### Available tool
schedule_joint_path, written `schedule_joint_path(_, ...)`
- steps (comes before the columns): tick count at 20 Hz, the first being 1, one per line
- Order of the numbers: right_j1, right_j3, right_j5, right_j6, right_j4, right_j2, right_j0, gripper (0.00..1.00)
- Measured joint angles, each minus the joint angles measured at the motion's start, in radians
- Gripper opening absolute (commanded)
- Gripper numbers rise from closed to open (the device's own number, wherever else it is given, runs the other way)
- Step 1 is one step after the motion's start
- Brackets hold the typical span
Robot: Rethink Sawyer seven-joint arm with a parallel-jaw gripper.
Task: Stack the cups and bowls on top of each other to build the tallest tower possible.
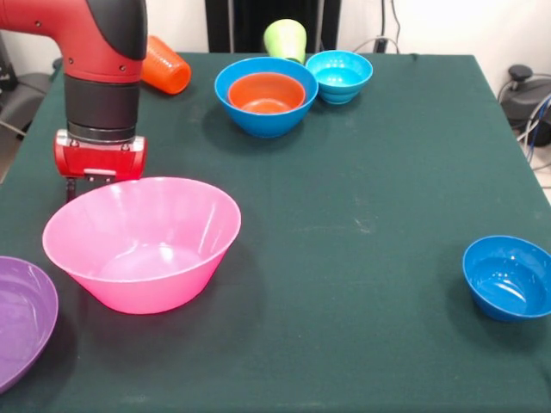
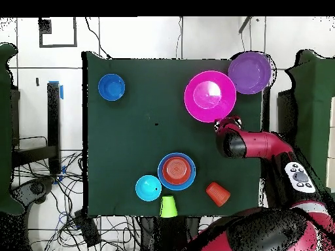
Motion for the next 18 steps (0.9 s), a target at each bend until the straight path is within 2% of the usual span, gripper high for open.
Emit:
schedule_joint_path(6,-0.012,0.039,0.005,0.005,0.092,-0.041,0.034,1.0)
schedule_joint_path(12,-0.029,0.086,0.044,0.005,0.139,-0.079,0.078,1.0)
schedule_joint_path(18,-0.035,0.11,0.061,0.005,0.157,-0.102,0.096,1.0)
